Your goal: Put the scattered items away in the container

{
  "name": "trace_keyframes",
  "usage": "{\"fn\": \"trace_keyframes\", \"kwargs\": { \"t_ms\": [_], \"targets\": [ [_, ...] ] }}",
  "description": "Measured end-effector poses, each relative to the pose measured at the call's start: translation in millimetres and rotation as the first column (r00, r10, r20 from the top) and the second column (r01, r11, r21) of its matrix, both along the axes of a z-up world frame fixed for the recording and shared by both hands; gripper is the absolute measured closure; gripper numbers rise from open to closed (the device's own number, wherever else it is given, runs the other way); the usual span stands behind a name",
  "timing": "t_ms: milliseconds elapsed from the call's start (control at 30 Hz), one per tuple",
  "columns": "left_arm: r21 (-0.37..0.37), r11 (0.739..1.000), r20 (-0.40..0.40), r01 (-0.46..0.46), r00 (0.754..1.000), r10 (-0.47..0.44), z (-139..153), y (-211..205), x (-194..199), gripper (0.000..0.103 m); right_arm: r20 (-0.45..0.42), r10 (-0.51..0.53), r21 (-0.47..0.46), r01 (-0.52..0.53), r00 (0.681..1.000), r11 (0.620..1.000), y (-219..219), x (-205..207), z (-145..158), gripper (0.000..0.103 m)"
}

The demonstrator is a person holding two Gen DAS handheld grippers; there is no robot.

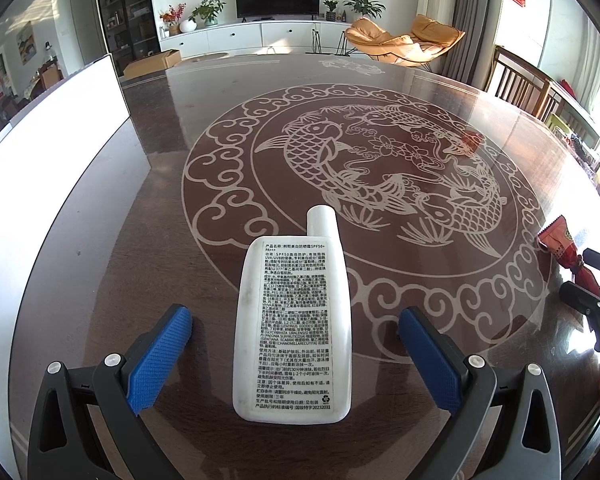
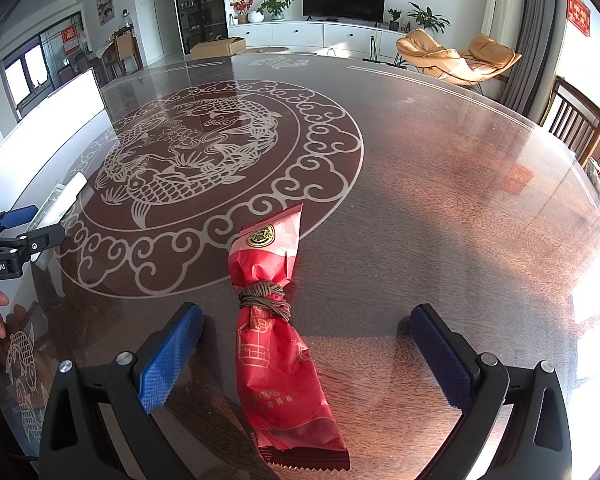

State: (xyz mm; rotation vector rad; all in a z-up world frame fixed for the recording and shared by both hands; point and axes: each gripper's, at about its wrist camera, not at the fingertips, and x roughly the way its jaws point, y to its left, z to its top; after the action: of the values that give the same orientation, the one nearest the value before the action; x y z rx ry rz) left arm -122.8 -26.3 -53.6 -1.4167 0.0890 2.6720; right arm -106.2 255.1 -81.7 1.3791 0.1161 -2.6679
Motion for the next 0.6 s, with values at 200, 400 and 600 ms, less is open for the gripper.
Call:
{"fn": "trace_keyframes", "kwargs": {
  "t_ms": [200,400,600],
  "targets": [
    [-0.007,0.999,0.006,-0.041,0.999,0.041,0.6,-8.9,1.7,0.0,0.0,0.0,0.0,0.0,1.0,1.0,-0.3,-0.2,-0.1,0.0],
    [-0.009,1.0,-0.026,-0.026,0.999,0.026,4.8,-5.6,4.4,0.02,0.008,0.008,0.002,-0.008,1.0,1.0,0.5,1.4,0.3,0.0],
    [0.0,1.0,-0.002,0.02,1.0,-0.02,13.6,-1.1,6.4,0.052,0.014,0.038,0.009,-0.038,0.999,0.999,0.4,6.6,10.8,0.048]
  ]
}}
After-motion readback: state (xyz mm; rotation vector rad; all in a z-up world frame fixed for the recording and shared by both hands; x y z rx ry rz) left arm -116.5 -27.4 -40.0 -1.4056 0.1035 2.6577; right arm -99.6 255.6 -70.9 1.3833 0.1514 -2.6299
